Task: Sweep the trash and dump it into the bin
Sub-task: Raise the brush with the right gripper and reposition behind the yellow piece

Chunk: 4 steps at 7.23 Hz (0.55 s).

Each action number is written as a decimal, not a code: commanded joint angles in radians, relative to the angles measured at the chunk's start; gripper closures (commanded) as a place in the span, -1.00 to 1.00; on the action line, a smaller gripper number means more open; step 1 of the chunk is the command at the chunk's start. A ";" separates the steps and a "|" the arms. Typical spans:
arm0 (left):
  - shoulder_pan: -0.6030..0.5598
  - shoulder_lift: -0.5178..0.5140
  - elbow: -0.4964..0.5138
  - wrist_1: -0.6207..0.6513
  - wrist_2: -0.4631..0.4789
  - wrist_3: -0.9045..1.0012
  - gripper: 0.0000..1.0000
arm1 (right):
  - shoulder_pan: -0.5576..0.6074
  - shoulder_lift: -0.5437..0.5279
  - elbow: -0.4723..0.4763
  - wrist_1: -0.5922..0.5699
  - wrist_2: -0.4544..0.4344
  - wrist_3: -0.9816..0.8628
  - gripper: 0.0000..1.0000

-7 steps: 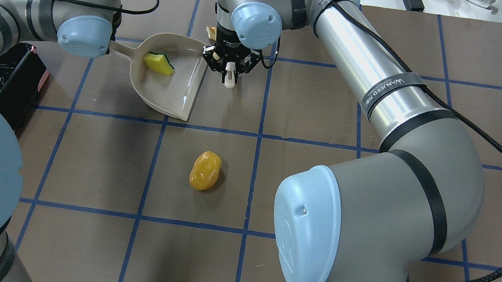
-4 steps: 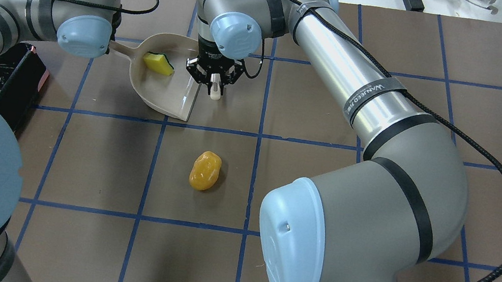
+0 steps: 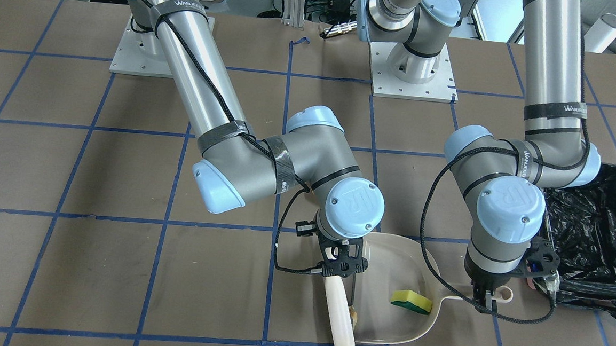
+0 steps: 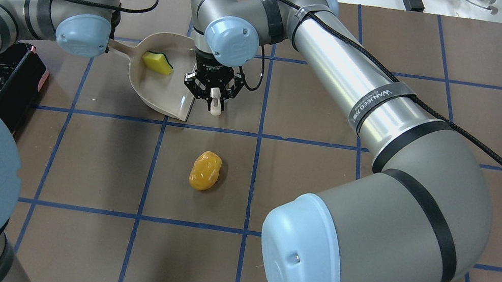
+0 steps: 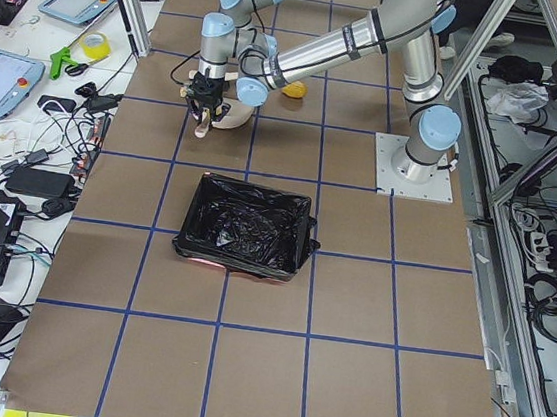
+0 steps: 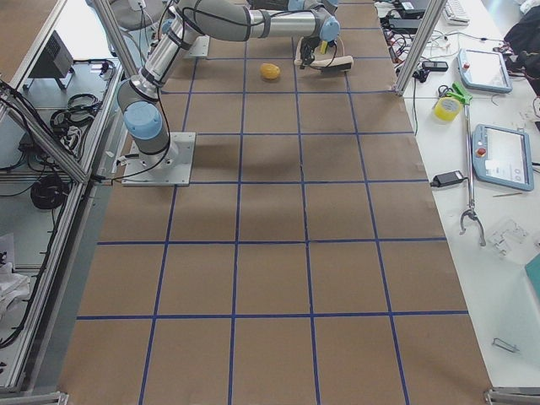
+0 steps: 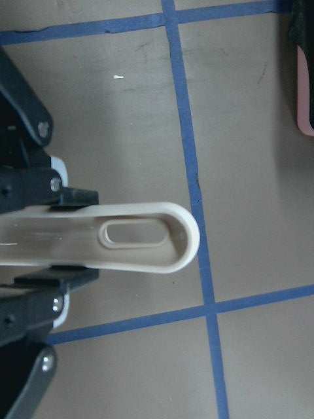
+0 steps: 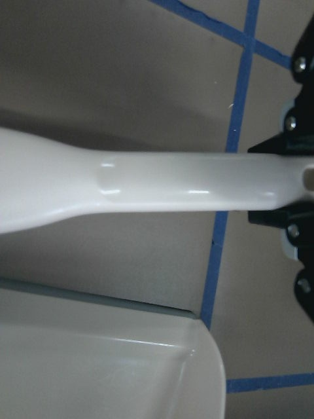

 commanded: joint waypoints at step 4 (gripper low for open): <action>0.000 0.002 0.001 0.001 0.000 0.001 1.00 | 0.059 -0.011 0.026 -0.011 0.096 0.150 0.75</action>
